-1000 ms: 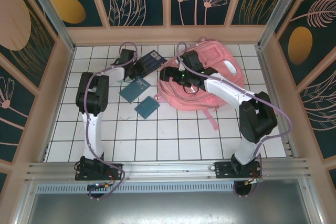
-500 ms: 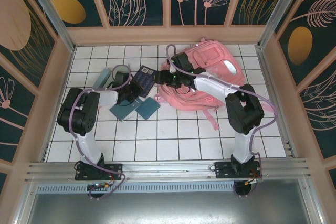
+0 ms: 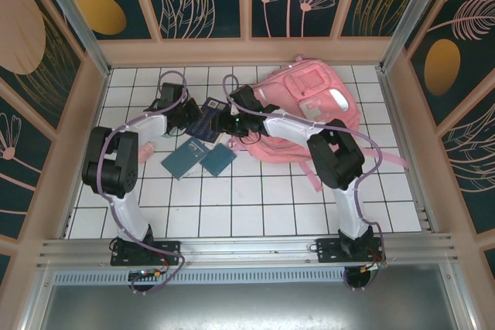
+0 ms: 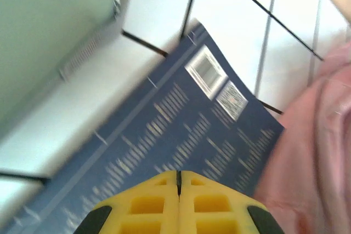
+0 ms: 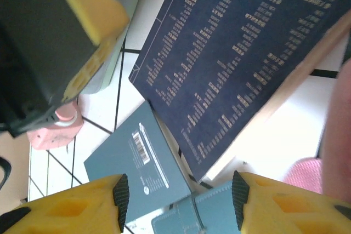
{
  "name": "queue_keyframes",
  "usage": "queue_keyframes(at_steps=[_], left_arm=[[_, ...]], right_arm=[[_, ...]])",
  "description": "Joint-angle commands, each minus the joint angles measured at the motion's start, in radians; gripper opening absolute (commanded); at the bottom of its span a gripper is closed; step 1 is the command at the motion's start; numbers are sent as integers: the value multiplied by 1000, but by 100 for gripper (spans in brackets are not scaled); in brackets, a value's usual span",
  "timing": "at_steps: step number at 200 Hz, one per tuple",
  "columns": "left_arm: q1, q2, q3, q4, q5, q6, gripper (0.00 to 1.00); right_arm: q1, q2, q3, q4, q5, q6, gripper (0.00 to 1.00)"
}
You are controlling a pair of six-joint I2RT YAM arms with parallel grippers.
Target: Pack the student bag
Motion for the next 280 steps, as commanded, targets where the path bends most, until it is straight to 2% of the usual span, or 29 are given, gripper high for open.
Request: queue_keyframes(at_steps=[1,19,55,99,136,177,200,217,240,280], left_arm=[[6,83,24,-109,-46,120,3],[7,104,19,-108,-53,127,3],[6,82,-46,-75,3,84,5],[-2,-9,-220,46,134,-52,5],[-9,-104,-255,17,85,-51,7],[-2,-110,-200,-72,-1,18,14],[3,-102,-166,-74,-4,35,22],[5,-87,-151,-82,-5,56,32],[6,-69,-142,-81,-3,84,39],[7,-13,-150,-75,22,110,44]], right_arm=[[13,52,57,-49,73,52,54],[14,88,89,-85,100,75,54],[10,137,124,-129,148,81,55],[-6,187,175,-176,192,71,51],[-4,202,212,-242,266,51,51],[18,161,195,-316,395,28,50],[21,144,162,-325,411,26,50],[20,159,156,-323,389,22,51],[22,189,164,-303,351,14,51],[24,255,221,-308,272,12,49]])
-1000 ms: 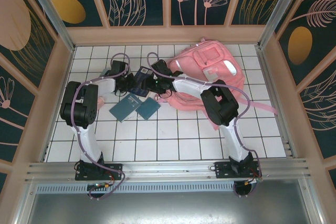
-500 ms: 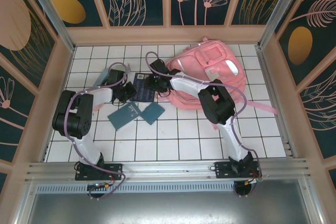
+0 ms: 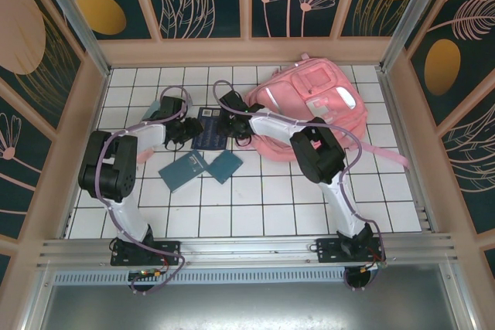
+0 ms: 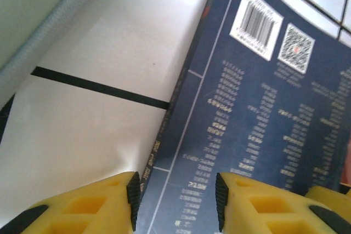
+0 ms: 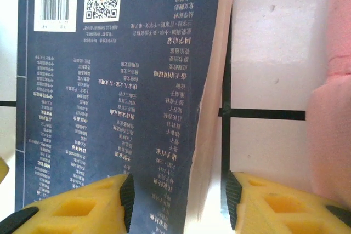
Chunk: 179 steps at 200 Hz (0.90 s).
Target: Pack the student bag
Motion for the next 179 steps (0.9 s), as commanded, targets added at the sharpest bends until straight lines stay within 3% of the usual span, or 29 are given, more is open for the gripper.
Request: queue_keyframes(at_steps=[1,19,39,88,118,179], left_arm=[[7,48,6,-23,18,39,44],[7,68,-2,-14,47,36,44],[8,75,-14,19,114,23,42],[8,9,-73,246,464,-83,34],[8,-19,-79,287,511,-103,29],[21,-11,-142,481,664,-211,31]], right_arm=[[-6,76,20,-78,-42,-10,49],[-6,92,23,-51,-95,-24,48],[-6,101,18,-26,-137,-33,33],[-7,90,6,7,-178,-38,30],[-11,65,-25,34,-180,-35,28],[-22,23,-81,81,-193,-33,28]])
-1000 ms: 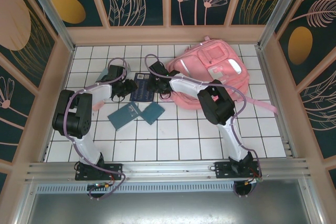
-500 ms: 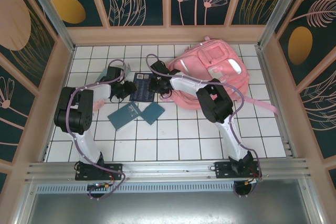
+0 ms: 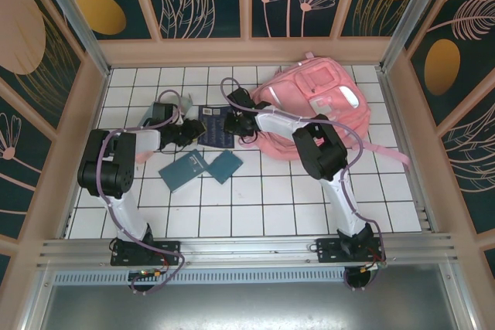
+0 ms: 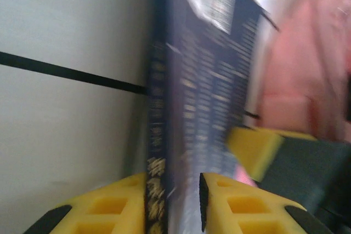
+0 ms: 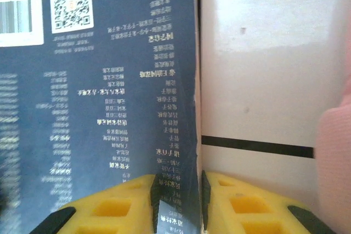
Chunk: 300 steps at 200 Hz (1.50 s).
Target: Pack the student bag
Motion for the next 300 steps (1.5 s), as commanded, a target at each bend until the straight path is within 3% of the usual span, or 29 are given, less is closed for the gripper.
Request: queue_keyframes(at_steps=[1,26,57,106,155,192,274,300], left_arm=[[-32,-28,-31,196,238,-83,31],[-30,-21,6,80,188,-12,30],[-26,-22,26,-26,108,48,18],[-22,-77,34,-83,62,70,0],[-22,-160,54,-107,51,61,0],[-22,-199,68,-106,55,41,0],[-22,-252,68,-106,66,19,0],[-22,-261,68,-103,75,12,0]], right_arm=[[30,16,-48,23,-90,-7,28],[29,7,-56,29,-89,-5,28],[28,-7,-58,22,-74,-12,29],[30,-124,-40,-30,16,-72,44],[17,-274,-35,-166,238,-217,53],[-32,-343,-91,-218,355,-333,54],[-92,-321,-212,-230,479,-459,54],[-99,-299,-223,-205,465,-475,53]])
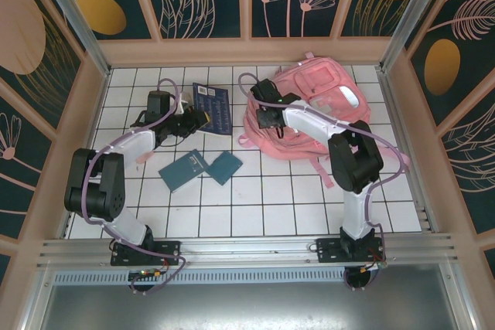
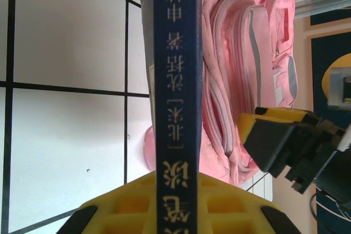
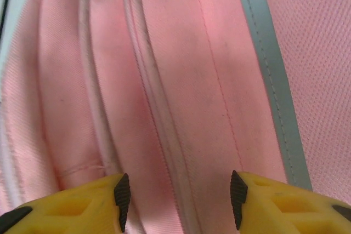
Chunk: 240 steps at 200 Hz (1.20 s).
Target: Pack the student bag
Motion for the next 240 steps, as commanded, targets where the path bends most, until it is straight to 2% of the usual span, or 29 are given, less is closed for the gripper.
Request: queue_keyframes(at_steps=[1,25,67,115,155,184,195,228,240], left_arm=[[-1,-49,33,11,32,-9,0],[-1,-58,33,10,35,-8,0],[-1,-81,33,15,43,-23,0],[-2,-84,32,101,46,-99,0],[-23,-71,13,235,-23,-215,0],[-77,-43,25,302,-67,-268,0],[-103,-26,27,318,-97,-283,0],[-168,45,33,418,-131,-360,0],[-197,75,86,430,-141,-369,0]], right_arm=[[-5,29,-14,10,43,-43,53],[-7,64,-17,21,57,-61,47],[-3,45,-15,40,97,-76,0],[5,-45,113,7,44,-67,0],[-27,-44,317,-69,-60,-37,0],[-67,-51,412,-99,-200,25,0],[-124,-57,435,-100,-275,53,0],[-220,-95,444,-57,-499,134,0],[-244,-109,440,-37,-565,157,0]])
